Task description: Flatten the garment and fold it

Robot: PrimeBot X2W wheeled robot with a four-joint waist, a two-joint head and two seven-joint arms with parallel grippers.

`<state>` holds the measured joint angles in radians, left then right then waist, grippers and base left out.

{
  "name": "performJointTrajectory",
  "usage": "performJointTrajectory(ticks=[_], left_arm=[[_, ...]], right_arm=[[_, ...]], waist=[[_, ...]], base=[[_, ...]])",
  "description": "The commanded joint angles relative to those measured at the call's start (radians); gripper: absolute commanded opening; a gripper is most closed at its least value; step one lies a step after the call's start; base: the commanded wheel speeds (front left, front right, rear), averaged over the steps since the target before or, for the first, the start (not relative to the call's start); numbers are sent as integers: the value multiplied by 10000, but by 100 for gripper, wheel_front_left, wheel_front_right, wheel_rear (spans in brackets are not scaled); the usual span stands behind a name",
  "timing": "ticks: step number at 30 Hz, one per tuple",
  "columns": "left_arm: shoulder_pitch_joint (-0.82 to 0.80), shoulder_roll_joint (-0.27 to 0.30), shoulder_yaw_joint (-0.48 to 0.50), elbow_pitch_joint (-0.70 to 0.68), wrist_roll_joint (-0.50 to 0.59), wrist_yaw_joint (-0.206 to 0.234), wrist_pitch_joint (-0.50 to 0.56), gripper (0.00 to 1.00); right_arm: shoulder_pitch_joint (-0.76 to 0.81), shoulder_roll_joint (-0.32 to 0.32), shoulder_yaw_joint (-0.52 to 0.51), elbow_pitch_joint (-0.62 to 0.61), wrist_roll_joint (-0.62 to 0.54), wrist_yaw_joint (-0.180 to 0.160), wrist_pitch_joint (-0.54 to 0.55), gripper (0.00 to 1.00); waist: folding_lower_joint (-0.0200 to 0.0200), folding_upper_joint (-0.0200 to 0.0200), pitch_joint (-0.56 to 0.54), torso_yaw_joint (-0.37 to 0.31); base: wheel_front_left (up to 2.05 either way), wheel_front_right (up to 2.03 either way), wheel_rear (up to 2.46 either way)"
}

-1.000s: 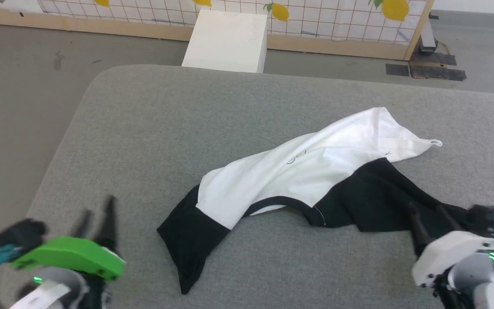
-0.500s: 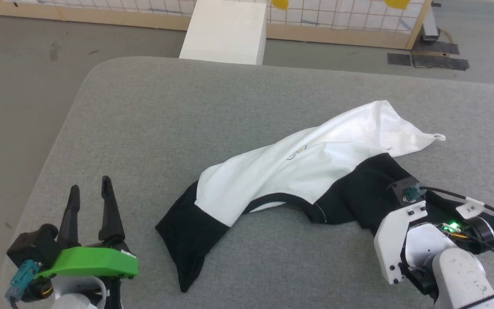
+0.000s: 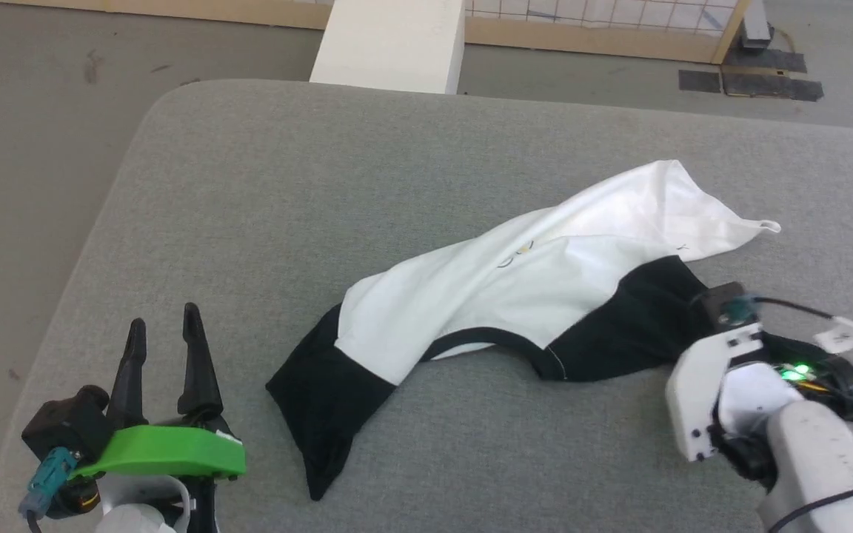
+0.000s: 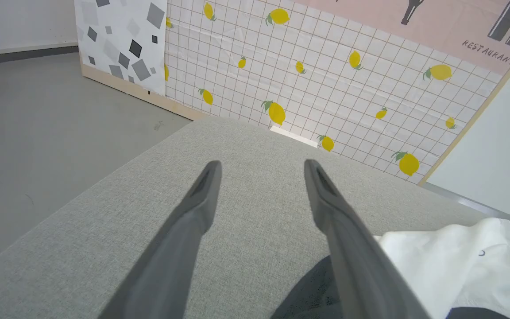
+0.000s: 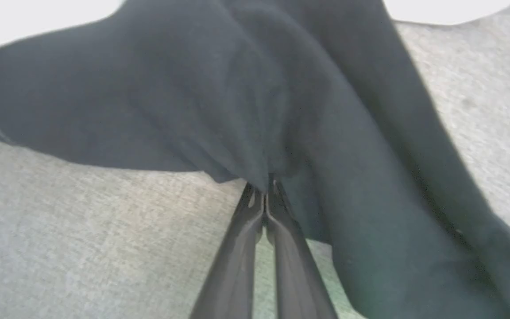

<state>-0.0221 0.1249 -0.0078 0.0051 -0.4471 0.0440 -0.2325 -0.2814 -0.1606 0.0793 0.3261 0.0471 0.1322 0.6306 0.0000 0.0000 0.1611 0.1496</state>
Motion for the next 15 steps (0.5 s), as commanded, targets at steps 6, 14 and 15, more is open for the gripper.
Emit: performJointTrajectory(ticks=[6,14,15], left_arm=[[-199,-19,-2,27,50,-6,-73,100],[-234,-18,-123,128,-90,3,214,100],[-244,-3,-152,153,-96,-3,280,100]], right_arm=[[691,-284,-1948,-1268,560,-15,-251,0],[1878,30,-4949,-2406,-38,-15,274,0],[1936,114,-5082,-2411,-107,-15,258,0]], waist=[[0,0,-125,-384],[0,0,-119,-629],[0,0,-122,-638]], base=[[0,0,0],[0,0,0],[0,0,0]])
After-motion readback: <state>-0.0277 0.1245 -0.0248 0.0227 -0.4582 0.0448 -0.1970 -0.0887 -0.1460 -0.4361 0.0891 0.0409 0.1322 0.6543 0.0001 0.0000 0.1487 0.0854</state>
